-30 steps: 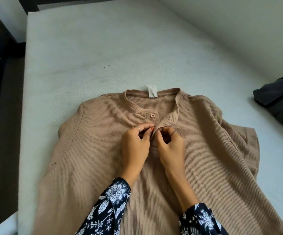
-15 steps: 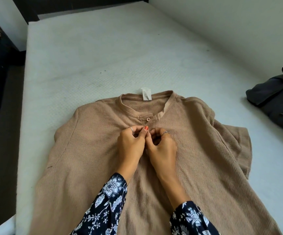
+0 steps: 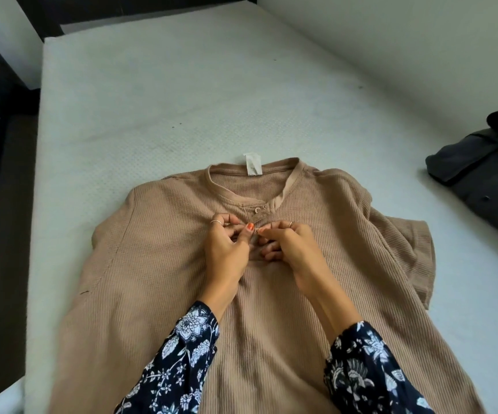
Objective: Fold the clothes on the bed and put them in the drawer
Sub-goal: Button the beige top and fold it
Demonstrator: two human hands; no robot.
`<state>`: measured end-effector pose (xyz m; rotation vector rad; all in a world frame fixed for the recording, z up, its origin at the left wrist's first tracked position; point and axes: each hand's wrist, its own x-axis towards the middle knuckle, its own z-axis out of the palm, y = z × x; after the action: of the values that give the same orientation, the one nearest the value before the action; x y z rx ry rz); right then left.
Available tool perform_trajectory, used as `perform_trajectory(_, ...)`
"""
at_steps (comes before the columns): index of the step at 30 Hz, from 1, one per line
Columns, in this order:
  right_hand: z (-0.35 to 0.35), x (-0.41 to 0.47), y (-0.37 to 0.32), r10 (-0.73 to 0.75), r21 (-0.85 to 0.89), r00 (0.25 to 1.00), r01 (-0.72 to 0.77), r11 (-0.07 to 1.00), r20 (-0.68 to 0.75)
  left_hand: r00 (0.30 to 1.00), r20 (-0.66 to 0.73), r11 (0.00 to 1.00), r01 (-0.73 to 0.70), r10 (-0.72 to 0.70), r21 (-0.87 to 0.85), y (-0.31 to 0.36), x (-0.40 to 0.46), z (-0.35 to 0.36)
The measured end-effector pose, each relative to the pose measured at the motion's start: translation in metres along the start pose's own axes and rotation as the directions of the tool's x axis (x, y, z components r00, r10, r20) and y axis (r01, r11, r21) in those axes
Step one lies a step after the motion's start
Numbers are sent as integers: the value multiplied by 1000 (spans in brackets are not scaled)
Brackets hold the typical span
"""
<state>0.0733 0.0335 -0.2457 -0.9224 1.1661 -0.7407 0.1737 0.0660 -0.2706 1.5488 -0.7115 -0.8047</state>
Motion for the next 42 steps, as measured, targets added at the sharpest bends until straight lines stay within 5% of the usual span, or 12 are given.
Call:
perform_trajectory(5, 4, 5, 5, -68, -208, 995, 53, 977, -66, 1000, -16, 999, 6, -5, 41, -6, 2, 0)
perform_trajectory(8, 10, 3, 24, -316, -617, 944, 192, 763, -97, 1000, -21, 998, 9, -7, 70, -9, 1, 1)
perform_trajectory(10, 11, -1, 31, -400, -670, 911, 236, 704, -99, 1000, -13, 995, -9, 11, 103, -8, 0, 1)
perform_trajectory(17, 3, -8, 24, -320, -269, 947, 303, 914, -21, 982, 38, 967, -191, 187, 169, -9, -12, 0)
perform_trajectory(21, 0, -7, 20, -311, -230, 950, 301, 926, -9, 963, 56, 935, -268, 262, 230, -12, -13, 1)
perform_trajectory(25, 6, -5, 15, -311, -118, 940, 295, 948, -144, 957, 71, 913, -291, 283, 286, -18, -11, 2)
perform_trajectory(31, 13, 6, 5, -150, 66, 952, 173, 983, -267, 971, 47, 890, -235, 235, 391, 4, -8, 0)
perform_trajectory(37, 6, 7, 0, -65, 210, 951, 133, 969, -303, 924, 153, 723, -371, 351, 582, 21, 23, 11)
perform_trajectory(42, 1, 7, 0, -74, 282, 957, 155, 947, -279, 919, 96, 662, -346, 383, 666, 18, 20, 24)
